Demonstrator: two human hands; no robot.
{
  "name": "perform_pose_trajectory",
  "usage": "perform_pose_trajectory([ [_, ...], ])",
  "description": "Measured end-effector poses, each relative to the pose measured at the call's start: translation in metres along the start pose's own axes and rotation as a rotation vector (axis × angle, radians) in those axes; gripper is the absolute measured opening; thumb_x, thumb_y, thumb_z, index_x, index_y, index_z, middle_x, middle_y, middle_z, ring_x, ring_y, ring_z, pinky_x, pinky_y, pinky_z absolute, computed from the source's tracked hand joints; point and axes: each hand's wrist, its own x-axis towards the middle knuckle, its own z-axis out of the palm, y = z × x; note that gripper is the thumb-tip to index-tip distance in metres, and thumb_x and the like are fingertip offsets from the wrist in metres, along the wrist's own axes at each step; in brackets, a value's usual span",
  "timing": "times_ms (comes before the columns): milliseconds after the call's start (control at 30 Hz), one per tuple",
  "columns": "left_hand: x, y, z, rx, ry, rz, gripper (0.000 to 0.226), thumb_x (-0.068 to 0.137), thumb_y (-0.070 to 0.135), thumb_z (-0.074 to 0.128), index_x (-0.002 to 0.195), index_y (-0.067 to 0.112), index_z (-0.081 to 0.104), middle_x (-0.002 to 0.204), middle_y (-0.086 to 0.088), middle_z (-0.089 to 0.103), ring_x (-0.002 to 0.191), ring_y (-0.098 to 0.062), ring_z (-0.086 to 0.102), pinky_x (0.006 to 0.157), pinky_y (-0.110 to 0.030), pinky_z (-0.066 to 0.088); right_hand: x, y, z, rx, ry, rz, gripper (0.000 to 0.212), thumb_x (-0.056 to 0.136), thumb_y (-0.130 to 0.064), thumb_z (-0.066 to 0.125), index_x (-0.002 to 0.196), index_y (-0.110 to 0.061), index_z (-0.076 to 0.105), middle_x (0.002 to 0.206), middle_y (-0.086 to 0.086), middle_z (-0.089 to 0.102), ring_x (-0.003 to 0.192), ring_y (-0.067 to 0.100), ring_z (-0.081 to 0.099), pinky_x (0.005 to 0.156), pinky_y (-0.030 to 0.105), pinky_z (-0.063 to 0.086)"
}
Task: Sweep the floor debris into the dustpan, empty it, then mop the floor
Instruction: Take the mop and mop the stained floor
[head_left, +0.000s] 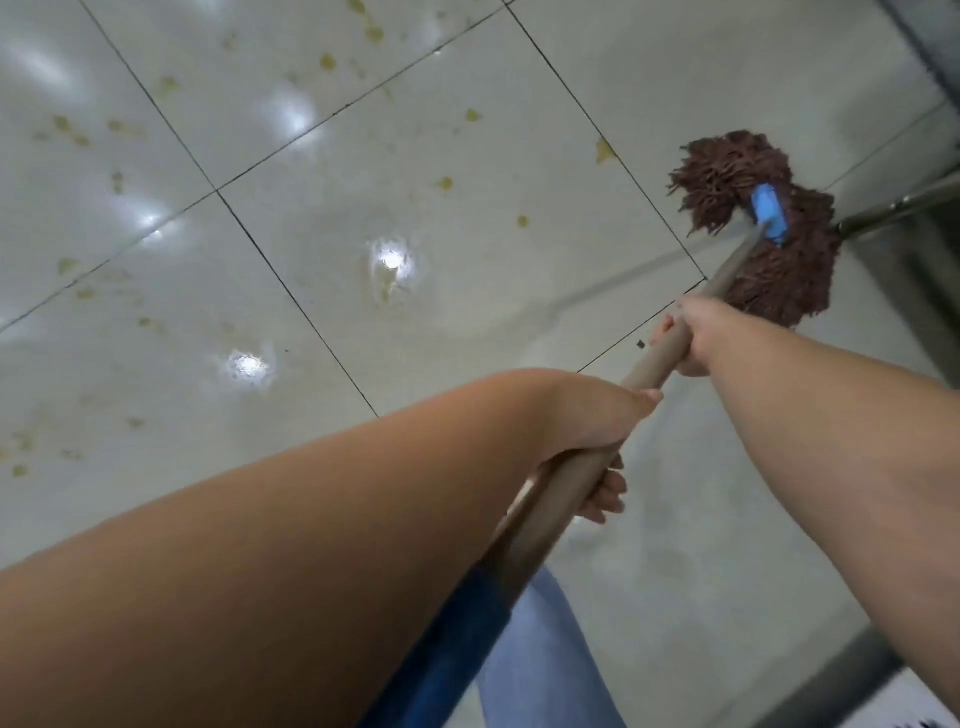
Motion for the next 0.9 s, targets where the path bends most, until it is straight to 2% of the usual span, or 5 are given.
perform_pose_trajectory([
  [67, 0.001, -0.002, 0.003, -0.05, -0.075, 0.038, 0.059, 0.088, 0.062, 0.043, 0.074, 0.005, 0.042, 0.033, -0.006, 0.051, 0.028, -0.016, 0.053, 0.032, -0.019, 0.047, 0.005, 0.001, -0.005, -0.019, 0.003, -0.023, 0.031, 0.097, -0.033, 0.043, 0.071, -0.017, 0.035, 0.044, -0.004, 0.041, 0.015, 0.008, 0.034, 0.03, 0.008, 0.035],
  [167, -0.009, -0.036, 0.004, -0.18, -0.088, 0.044, 0.051, 0.09, 0.056, 0.046, 0.068, 0.01, 0.039, 0.029, 0.001, 0.042, 0.023, -0.009, 0.042, 0.031, -0.011, 0.037, 0.001, 0.029, 0.003, -0.016, -0.011, -0.026, 0.029, 0.097, -0.033, 0.042, 0.074, -0.017, 0.035, 0.06, -0.004, 0.037, 0.017, 0.008, 0.034, 0.031, 0.008, 0.035],
  [500, -0.124, -0.225, -0.084, -0.066, 0.089, -0.097, 0.06, 0.087, 0.066, 0.039, 0.056, 0.015, 0.034, 0.035, 0.004, 0.033, 0.025, -0.008, 0.029, 0.035, -0.006, 0.027, -0.127, 0.197, 0.133, 0.056, -0.161, 0.033, 0.026, 0.099, -0.021, 0.036, 0.075, -0.012, 0.036, 0.066, 0.004, 0.042, 0.044, 0.009, 0.038, 0.029, 0.009, 0.035],
  [667, -0.206, -0.342, -0.133, -0.101, 0.149, -0.165, 0.058, 0.086, 0.066, 0.042, 0.06, 0.014, 0.039, 0.038, 0.004, 0.036, 0.027, -0.007, 0.032, 0.034, -0.009, 0.029, -0.215, 0.298, 0.215, -0.054, -0.253, 0.111, 0.025, 0.099, -0.016, 0.03, 0.076, -0.009, 0.036, 0.063, 0.003, 0.044, 0.016, 0.009, 0.035, 0.028, 0.012, 0.037],
  [900, -0.257, -0.458, -0.166, -0.23, 0.164, -0.336, 0.058, 0.083, 0.069, 0.04, 0.064, 0.015, 0.036, 0.037, 0.004, 0.033, 0.027, -0.009, 0.03, 0.036, -0.008, 0.026, -0.269, 0.402, 0.295, -0.182, -0.292, 0.199, 0.019, 0.1, -0.028, 0.034, 0.094, -0.011, 0.041, 0.061, 0.003, 0.047, 0.017, 0.009, 0.038, 0.029, 0.015, 0.04],
])
